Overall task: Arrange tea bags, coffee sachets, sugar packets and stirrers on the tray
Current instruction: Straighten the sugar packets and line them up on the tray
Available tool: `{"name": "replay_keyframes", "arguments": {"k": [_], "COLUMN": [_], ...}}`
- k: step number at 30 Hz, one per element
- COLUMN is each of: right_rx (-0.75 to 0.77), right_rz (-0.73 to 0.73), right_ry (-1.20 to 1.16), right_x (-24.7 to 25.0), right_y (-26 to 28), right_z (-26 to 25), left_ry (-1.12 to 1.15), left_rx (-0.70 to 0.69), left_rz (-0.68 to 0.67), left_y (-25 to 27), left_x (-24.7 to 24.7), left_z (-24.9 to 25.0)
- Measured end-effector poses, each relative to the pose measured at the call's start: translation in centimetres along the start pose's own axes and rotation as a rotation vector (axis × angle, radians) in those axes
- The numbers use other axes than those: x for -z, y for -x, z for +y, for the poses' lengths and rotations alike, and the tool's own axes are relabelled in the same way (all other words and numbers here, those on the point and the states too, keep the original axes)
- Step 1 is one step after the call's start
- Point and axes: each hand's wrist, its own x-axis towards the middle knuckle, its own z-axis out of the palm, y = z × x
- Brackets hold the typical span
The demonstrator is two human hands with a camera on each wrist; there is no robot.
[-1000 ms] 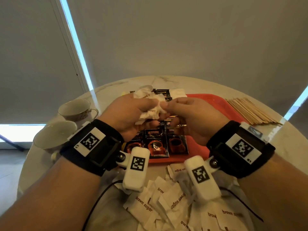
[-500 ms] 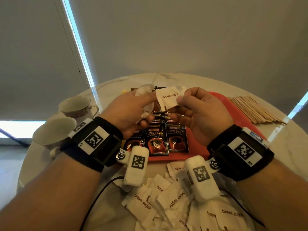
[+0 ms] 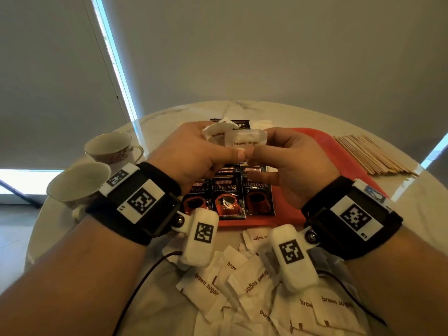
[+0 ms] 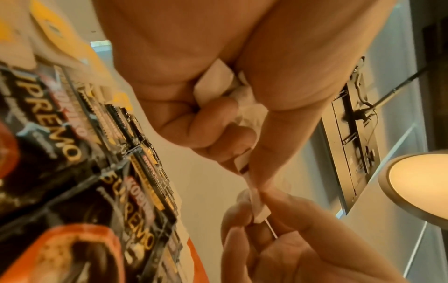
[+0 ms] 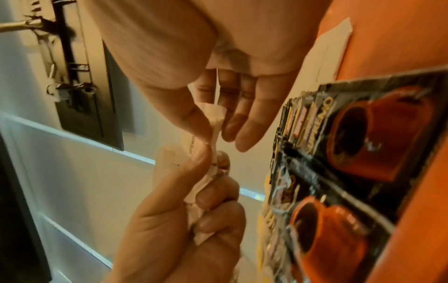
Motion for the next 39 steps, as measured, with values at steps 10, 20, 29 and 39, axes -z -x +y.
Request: {"name": "replay_keyframes", "arguments": {"k": [10, 20, 29, 39], "right_rx": [0.025, 0.003, -0.198, -0.589], "right_rz": [0.144, 0.089, 0.347, 0.343], "right_ry": [0.044, 0.216, 0.266, 0.400], "right_x": [0.9, 1.1, 4.5, 6.7], "right_y": [-0.4, -0.4, -2.5, -2.9], "right_z": [-1.1, -2.1, -1.4, 0.0], "left_ry": [0.095, 0.210, 0.181, 0.250], "left_rx": [0.064, 0.074, 0.077, 0.090], "left_rz": [-0.002, 0.080, 0.079, 0.076], "left_y": [-0.4, -0.3, -0.6, -0.6], "left_x": [0.3, -0.7, -0.1, 0.3], "left_z": [0.1, 0.4, 0.3, 0.4]}}
